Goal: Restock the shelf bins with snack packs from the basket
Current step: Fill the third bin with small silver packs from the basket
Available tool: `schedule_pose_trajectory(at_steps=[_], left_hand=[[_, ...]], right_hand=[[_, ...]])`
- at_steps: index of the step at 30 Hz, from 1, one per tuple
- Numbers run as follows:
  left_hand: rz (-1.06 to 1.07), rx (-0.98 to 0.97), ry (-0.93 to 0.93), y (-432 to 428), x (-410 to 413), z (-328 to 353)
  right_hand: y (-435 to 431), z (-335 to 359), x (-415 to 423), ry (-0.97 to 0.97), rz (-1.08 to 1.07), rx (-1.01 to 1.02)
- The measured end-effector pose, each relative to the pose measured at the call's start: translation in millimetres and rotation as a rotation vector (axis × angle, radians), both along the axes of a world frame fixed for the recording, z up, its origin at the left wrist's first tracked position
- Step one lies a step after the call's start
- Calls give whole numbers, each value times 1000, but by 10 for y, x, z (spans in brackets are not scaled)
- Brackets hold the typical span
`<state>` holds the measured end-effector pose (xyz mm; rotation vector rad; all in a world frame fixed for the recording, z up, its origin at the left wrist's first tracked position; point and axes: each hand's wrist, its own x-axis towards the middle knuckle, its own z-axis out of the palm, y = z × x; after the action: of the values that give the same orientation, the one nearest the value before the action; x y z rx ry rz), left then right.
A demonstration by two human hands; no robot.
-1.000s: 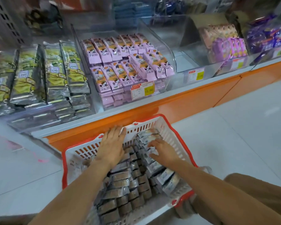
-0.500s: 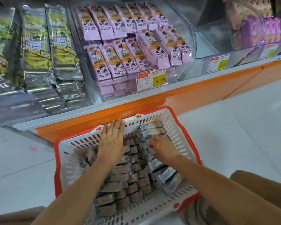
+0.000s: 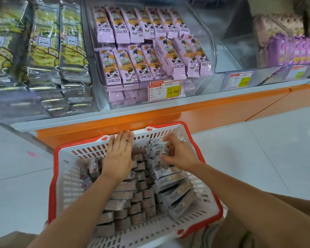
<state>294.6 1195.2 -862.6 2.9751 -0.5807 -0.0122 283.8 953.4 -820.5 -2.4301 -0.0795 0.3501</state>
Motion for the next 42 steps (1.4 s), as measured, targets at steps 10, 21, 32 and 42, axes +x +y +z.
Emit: schedule_pose_trajectory(at_steps=[10, 21, 32, 42], left_hand=[[211, -764, 497, -457, -148, 832], [283, -1260, 451, -846, -281, 1801], [81, -1215, 246, -1130, -160, 2386], [-150, -411, -461, -1215, 355, 2341]], right_hand=[[-140, 657, -118, -158, -71, 316], [-266, 1648, -611, -329, 24, 318], [-530, 2158, -549, -496, 31, 131], [-1030, 2537, 193, -767, -263, 183]])
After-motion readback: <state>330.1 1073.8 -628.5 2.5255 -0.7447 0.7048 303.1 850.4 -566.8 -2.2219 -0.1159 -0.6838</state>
